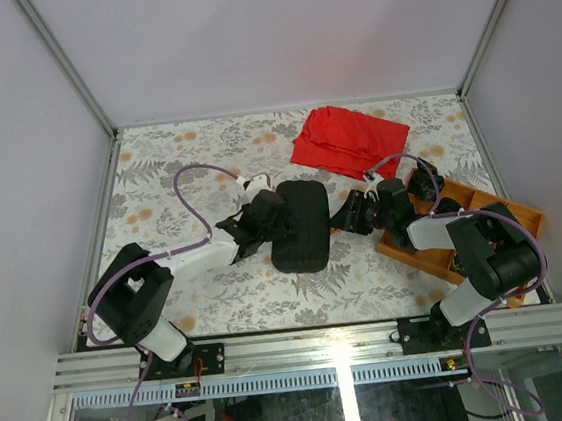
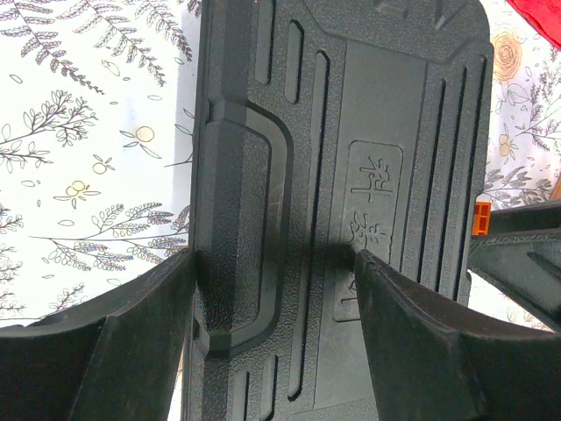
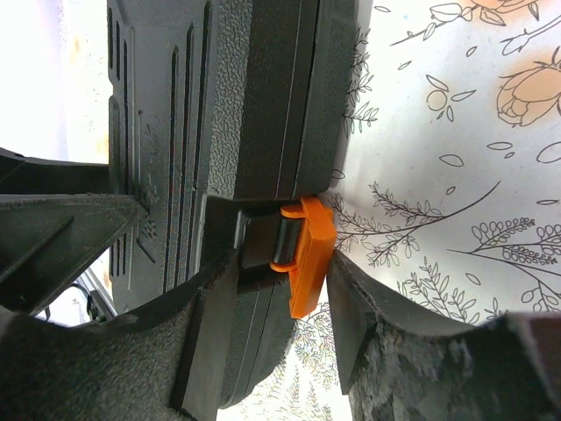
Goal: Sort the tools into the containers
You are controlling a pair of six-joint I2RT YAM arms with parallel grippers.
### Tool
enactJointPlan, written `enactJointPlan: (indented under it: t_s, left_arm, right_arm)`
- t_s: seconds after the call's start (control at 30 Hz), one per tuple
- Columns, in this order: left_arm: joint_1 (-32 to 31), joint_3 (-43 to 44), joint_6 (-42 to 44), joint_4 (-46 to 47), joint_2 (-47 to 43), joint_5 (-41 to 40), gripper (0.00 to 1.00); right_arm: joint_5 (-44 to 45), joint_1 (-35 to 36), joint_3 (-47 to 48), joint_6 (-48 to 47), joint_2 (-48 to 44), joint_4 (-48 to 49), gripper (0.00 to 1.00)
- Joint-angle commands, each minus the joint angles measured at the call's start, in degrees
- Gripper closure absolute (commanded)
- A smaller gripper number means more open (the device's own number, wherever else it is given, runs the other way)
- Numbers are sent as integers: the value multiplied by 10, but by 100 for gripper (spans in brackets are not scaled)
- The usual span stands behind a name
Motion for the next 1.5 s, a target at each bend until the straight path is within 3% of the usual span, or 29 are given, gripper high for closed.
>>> enactJointPlan:
  t_s: [0.0, 0.27, 0.47, 0.6, 0.77, 1.27, 1.47]
  left_arm:
    - [-19, -37, 22, -125, 56, 57, 35]
    - [-19, -41, 20, -125, 53, 57, 35]
    - [-19, -40, 22, -126, 54, 58, 35]
    - [-18, -38, 22, -126, 54, 58, 35]
    - [-19, -36, 23, -126, 56, 59, 35]
    - [-19, -35, 22, -127, 57, 57, 36]
    - [-19, -37, 23, -128, 56, 57, 36]
  right_arm:
    - [5, 6, -4, -2, -13, 15, 49]
    - [15, 6, 3, -6, 1, -2, 64]
    - [61, 6, 18, -39, -12, -73, 80]
    - [100, 6, 31, -69, -33, -126, 86]
    - [134, 6, 48, -96, -46, -180, 87]
    - [160, 6, 54, -105, -20, -216, 92]
    - [164, 6, 46, -100, -15, -205, 81]
